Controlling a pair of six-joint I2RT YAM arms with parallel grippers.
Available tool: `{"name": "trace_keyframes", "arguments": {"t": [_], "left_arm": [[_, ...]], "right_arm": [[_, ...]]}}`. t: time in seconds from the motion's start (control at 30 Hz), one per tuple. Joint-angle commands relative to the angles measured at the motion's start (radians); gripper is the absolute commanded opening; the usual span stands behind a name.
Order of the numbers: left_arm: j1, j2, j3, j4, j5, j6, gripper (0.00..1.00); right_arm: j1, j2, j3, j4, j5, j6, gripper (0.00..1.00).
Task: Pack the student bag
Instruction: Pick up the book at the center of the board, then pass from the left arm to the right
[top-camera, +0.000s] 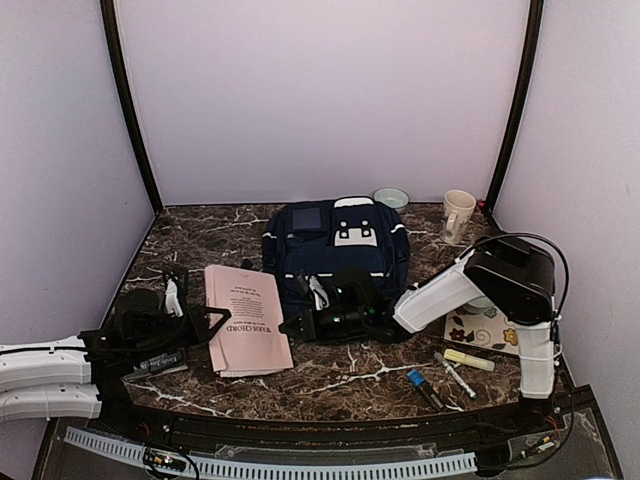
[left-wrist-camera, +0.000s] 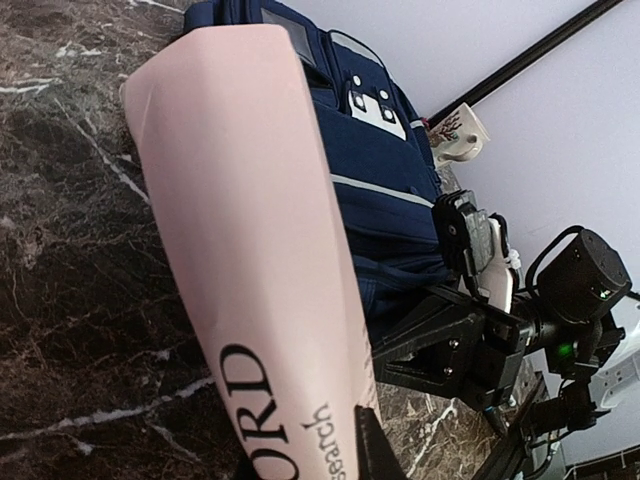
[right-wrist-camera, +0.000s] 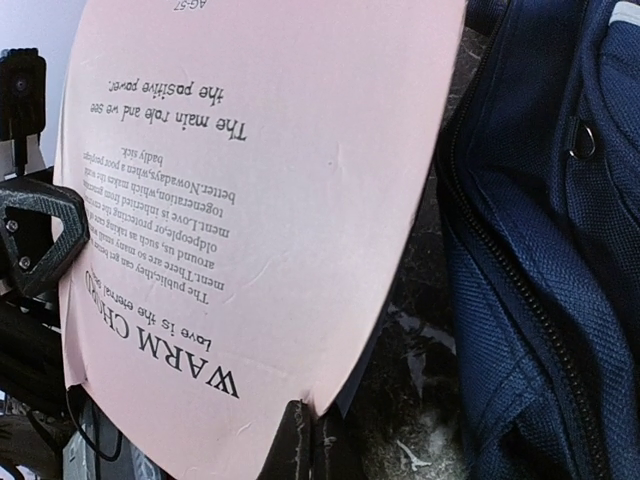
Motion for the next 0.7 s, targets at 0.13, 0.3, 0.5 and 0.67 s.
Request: {"name": "trace_keyframes", "arguments": {"t": [0.13,0.3,0.5,0.67], "left_arm": [[-0.033,-0.081,0.099,0.06,0.191,0.056,0.0],[-0.033,-0.114,0.134,0.024,0.177,0.093,0.0],[-0.033,-0.104,0.175,0.045,0.149,0.138,0.0],[-0.033,-0.058,0.205,0.13,0.141,0.171,0.0]], "right_arm": [[0.045,-0.083,0.004,0.026,-0.018,-0.066,0.12],[0.042,-0.192,-0.031,-0.07,0.071,-0.139,0.52],[0.024,-0.388,-0.132,-0.163,0.248,-0.21,0.87],[-0.001,-0.537,-0.223,-0.182,0.322,-0.226,1.0]]}}
